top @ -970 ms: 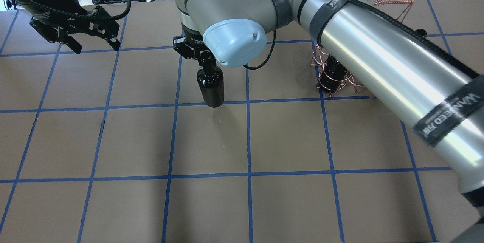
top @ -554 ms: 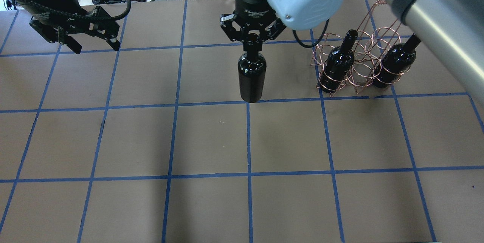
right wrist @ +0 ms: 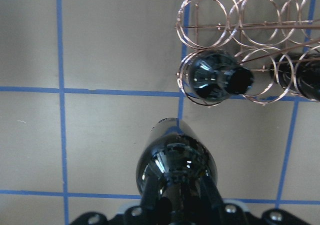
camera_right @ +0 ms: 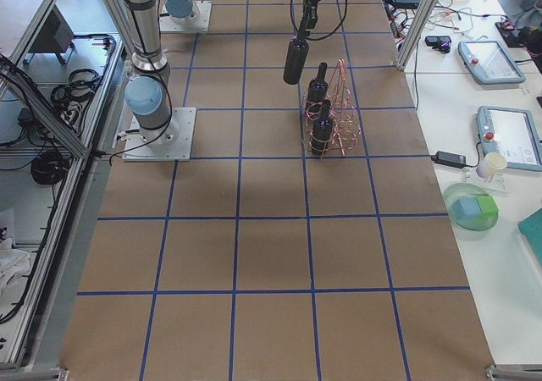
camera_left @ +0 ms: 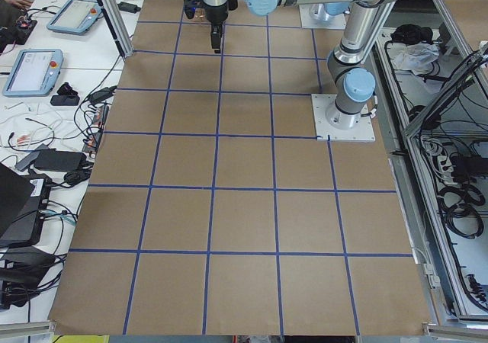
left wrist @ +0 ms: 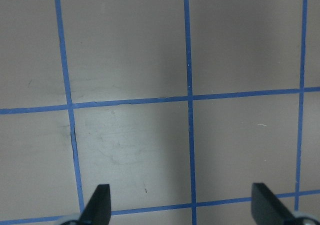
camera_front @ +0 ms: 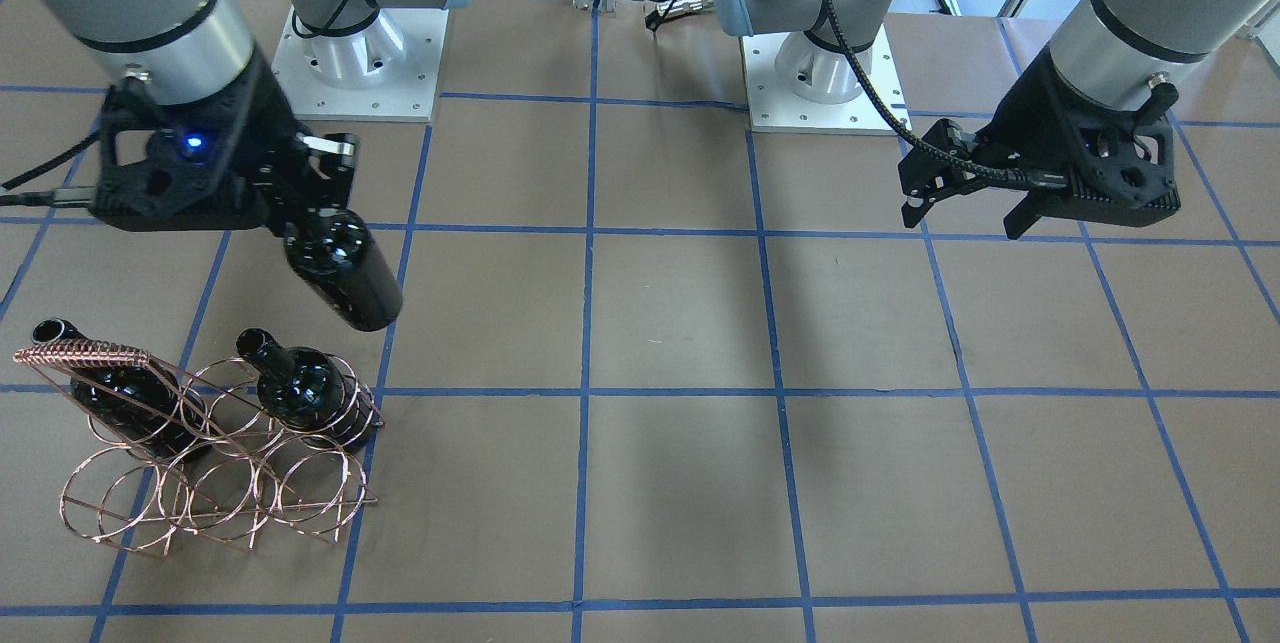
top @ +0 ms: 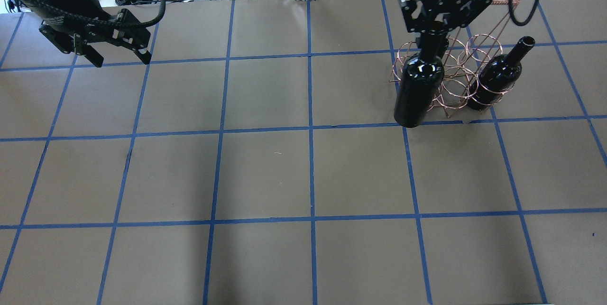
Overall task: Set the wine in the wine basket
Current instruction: 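Carry the bottle with the right gripper and lower it into the rack's middle slot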
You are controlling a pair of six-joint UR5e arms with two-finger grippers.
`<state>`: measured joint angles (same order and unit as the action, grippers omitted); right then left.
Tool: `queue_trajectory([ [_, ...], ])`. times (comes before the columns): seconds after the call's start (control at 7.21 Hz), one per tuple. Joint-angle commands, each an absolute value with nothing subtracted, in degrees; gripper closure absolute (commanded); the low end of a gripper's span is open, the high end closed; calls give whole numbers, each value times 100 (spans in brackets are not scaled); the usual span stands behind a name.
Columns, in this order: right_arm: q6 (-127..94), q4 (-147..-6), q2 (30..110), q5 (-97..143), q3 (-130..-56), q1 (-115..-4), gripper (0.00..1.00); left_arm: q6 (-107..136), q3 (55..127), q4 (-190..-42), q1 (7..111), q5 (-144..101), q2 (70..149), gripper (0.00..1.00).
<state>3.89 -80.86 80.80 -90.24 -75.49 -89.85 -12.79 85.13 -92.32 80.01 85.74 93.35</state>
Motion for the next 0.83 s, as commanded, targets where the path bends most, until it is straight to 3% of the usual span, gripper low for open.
queue_trajectory([
  [0.0,1394,-7805,8218,-9106,-7541,-8221,78,-1380,8525,-9255,7989,8639,9308,0],
  [0.69,1617,-9052,7937,-9079,-7400,-8147,77,-1380,8596,-9211,7980,8640,9343,0],
])
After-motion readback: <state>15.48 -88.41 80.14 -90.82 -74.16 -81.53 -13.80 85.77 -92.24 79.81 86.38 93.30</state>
